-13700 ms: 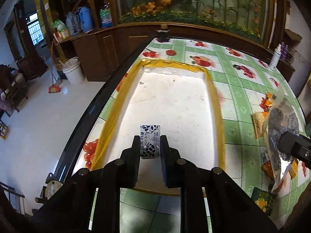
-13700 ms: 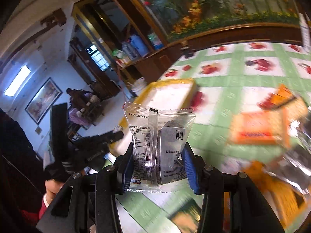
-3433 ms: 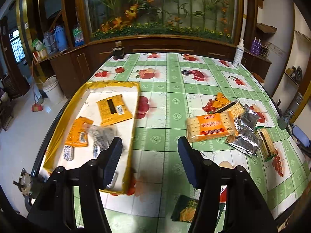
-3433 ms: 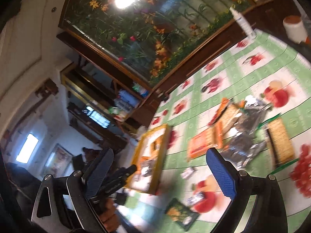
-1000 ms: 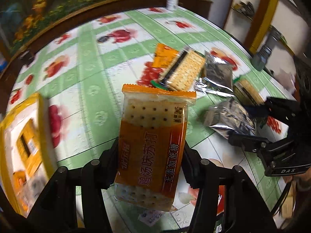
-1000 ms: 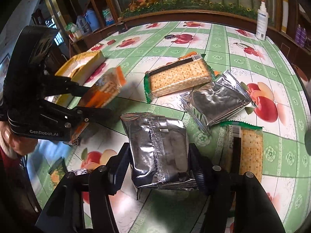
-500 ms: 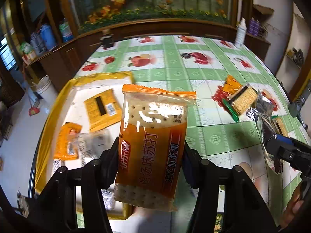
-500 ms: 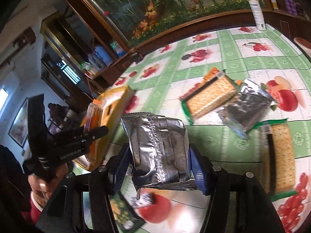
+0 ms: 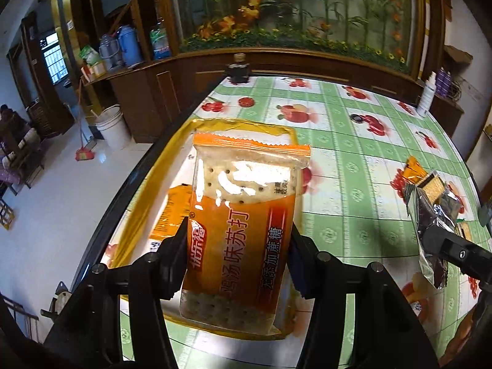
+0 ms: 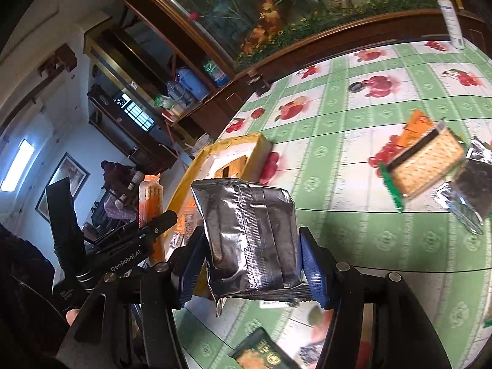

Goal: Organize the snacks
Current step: 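Carry the orange cracker pack and silver foil packet over the white tray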

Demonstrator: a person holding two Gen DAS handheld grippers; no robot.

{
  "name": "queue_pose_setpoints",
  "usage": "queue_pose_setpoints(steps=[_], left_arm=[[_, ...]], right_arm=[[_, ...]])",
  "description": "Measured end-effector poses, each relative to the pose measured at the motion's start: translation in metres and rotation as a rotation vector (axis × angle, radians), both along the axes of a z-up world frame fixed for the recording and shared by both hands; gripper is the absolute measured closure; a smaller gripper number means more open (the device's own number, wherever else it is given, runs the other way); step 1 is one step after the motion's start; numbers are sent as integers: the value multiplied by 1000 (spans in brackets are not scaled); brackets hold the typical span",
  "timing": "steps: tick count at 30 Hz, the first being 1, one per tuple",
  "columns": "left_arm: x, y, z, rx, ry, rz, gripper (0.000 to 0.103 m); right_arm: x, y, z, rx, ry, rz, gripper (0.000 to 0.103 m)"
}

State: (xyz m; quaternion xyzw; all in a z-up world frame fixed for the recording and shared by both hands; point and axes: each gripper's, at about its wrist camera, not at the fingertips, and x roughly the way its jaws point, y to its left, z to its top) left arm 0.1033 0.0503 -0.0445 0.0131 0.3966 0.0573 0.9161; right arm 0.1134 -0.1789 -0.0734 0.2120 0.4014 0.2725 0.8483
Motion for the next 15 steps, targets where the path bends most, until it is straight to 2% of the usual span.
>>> queue_pose_setpoints(steps=[8, 15], left_arm=[[11, 24, -3, -10, -2, 62, 49], [15, 71, -12, -48, 12, 157, 49]], right_arm=[[33, 46, 9, 39, 12, 49, 43], [44, 83, 14, 20, -3, 104, 43]])
